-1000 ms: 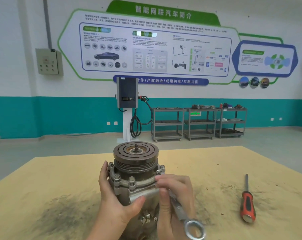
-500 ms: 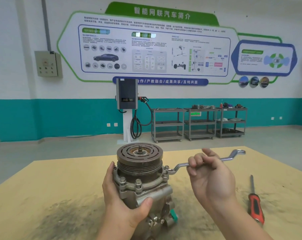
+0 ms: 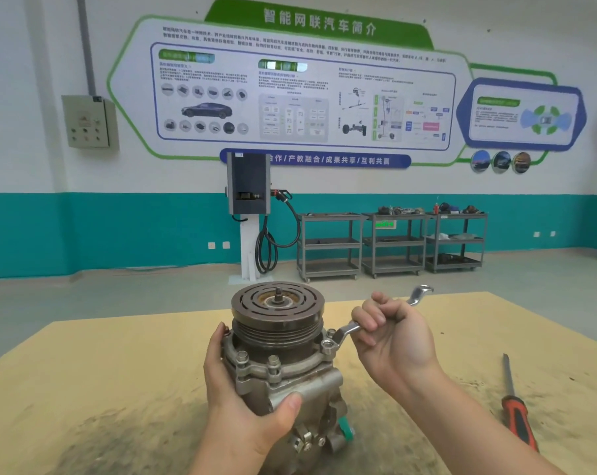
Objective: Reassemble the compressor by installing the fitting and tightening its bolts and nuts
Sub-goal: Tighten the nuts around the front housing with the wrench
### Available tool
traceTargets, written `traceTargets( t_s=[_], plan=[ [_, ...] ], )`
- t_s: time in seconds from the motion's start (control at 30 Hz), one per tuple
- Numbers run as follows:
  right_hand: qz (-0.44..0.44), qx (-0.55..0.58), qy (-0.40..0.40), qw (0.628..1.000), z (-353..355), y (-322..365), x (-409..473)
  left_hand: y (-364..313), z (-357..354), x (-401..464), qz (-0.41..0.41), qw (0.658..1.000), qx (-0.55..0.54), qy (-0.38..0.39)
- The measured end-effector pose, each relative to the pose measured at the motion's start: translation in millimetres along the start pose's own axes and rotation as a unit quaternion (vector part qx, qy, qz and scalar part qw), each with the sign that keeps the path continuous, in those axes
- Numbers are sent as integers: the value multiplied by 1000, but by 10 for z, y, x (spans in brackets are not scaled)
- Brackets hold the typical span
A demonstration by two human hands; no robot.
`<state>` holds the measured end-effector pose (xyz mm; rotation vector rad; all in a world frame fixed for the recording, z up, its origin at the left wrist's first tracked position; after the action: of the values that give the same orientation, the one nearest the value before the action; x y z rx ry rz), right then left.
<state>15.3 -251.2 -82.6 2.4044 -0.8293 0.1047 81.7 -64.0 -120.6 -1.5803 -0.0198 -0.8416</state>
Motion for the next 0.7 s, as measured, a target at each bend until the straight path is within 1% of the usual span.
traceTargets(
  t_s=[0.13, 0.23, 0.33, 0.43, 0.5, 0.6, 0.63, 0.7],
  plan=[
    [-31, -18, 9, 999, -26, -18, 50, 18, 5, 24, 4, 1000, -7, 19],
    [-48, -8, -11, 999, 19, -42, 31, 54, 19, 32, 7, 1000, -11, 17],
    [-6, 33, -36, 999, 153, -51, -105, 56, 34, 33, 1, 1000, -5, 8],
    [49, 41, -48, 997, 236, -26, -284, 94, 32, 8, -2, 1000, -3, 15],
    [88, 20, -36, 995, 198, 17, -376, 135, 51, 11, -8, 1000, -1, 18],
    [138, -59, -15, 989, 14, 170, -451, 150, 72, 4, 1, 1000, 20, 13],
    [133, -87, -2, 987, -78, 209, -426, 113, 68, -1, 1, 1000, 24, 15],
    [79, -118, -2, 990, -173, 234, -280, 82, 38, -18, 14, 999, 29, 26]
  ],
)
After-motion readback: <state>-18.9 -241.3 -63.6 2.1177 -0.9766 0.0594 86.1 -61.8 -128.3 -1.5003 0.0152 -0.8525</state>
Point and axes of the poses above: each hand's wrist, its own x-axis towards the middle knuckle, its own z-axis out of the back of the hand, y = z × x, the point moved 8 cm from there along x, towards the middle knuckle, and after that the axes turned 5 degrees about y, right-handed, at the moved point
